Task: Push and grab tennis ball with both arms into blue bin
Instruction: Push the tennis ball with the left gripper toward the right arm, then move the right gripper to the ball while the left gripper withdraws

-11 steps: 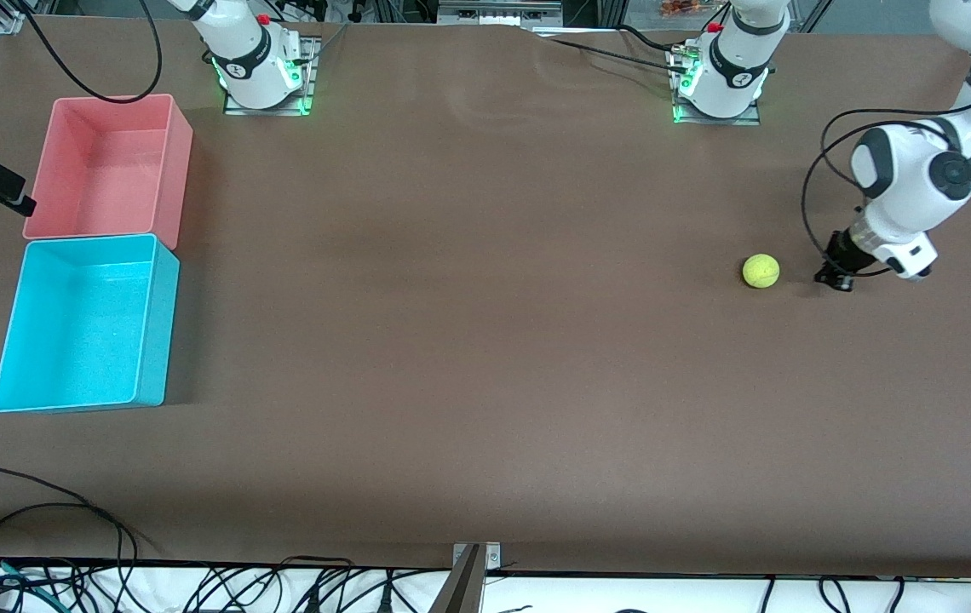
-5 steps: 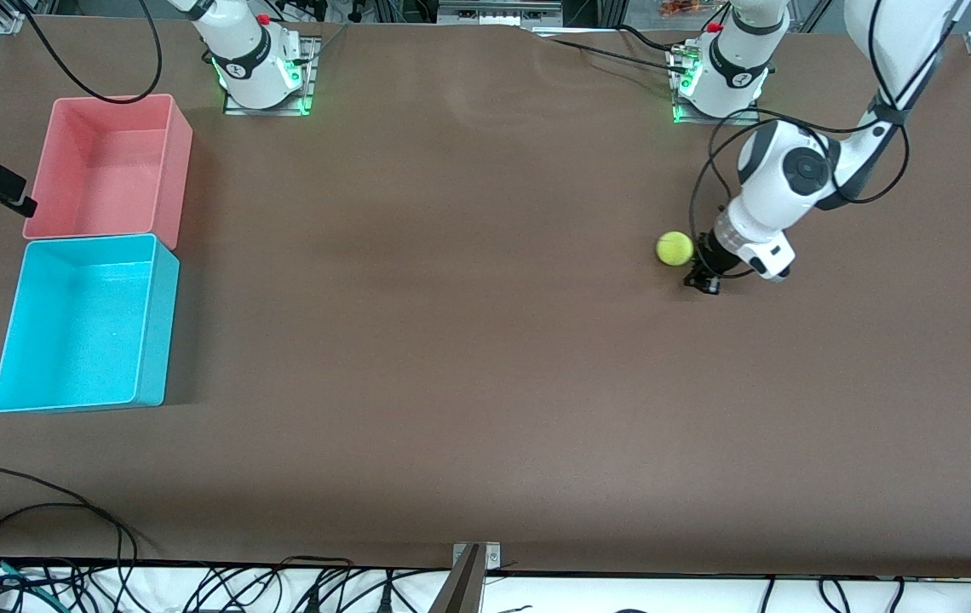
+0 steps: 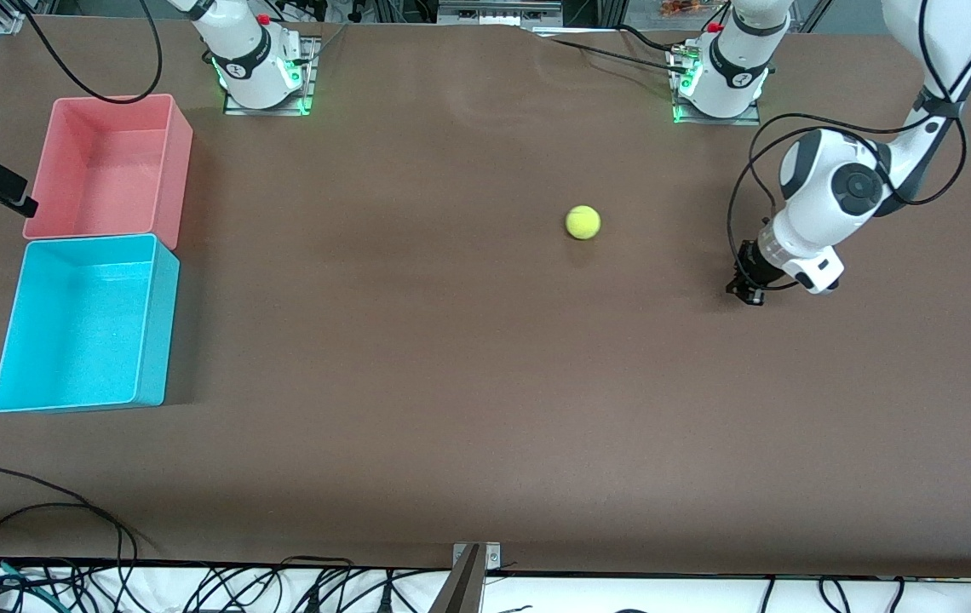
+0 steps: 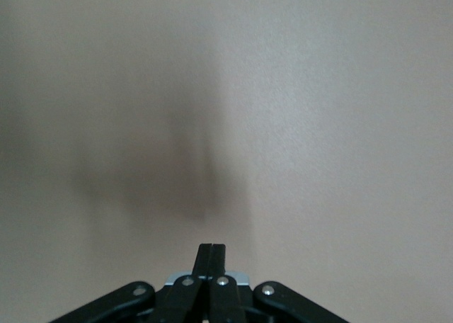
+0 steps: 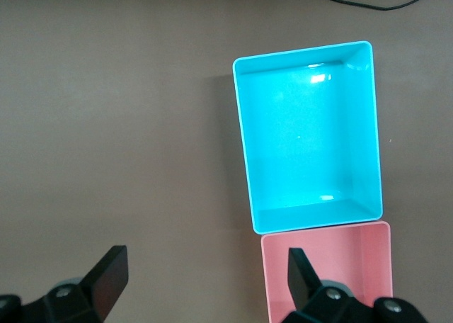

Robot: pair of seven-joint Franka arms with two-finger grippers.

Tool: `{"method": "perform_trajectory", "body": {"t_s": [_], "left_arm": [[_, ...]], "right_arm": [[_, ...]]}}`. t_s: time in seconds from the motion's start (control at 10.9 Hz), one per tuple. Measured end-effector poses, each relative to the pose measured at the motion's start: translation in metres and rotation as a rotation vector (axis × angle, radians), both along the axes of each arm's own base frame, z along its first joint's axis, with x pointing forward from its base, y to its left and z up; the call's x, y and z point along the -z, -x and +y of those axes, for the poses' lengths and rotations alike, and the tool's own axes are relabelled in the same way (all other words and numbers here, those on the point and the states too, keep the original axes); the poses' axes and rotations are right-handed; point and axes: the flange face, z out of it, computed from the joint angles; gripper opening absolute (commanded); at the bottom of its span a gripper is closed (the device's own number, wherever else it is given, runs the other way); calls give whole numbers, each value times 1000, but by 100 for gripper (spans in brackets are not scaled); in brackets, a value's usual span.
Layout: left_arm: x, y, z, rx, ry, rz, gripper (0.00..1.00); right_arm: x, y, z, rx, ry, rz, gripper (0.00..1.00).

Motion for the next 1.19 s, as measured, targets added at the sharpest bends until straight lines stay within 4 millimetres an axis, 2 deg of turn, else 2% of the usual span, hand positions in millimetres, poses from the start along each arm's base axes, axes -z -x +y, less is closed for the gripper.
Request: {"method": "perform_trajectory", "body": {"t_s": [0.18, 0.27, 0.37, 0.55, 0.73, 0.92, 1.19], "left_arm": [[1, 2, 4, 25, -10, 22, 0], [-4, 2, 12, 56, -26, 32, 0], [-15, -1, 29, 85, -52, 48, 0], [-50, -15, 60, 154, -106, 118, 4], [-99, -35, 85, 290, -131, 174, 16], [-131, -46, 109, 412, -143, 148, 16], [-172, -54, 102, 552, -76, 72, 16]], "right_arm": [[7, -5, 11, -20, -3, 13, 100], [11, -7, 19, -33, -3, 19, 100], [14, -8, 25, -43, -3, 25, 100], [19, -11, 31, -54, -3, 36, 100], [24, -14, 36, -64, -3, 45, 100], [31, -17, 47, -82, -2, 59, 100], [46, -11, 69, -122, -4, 154, 100]]}}
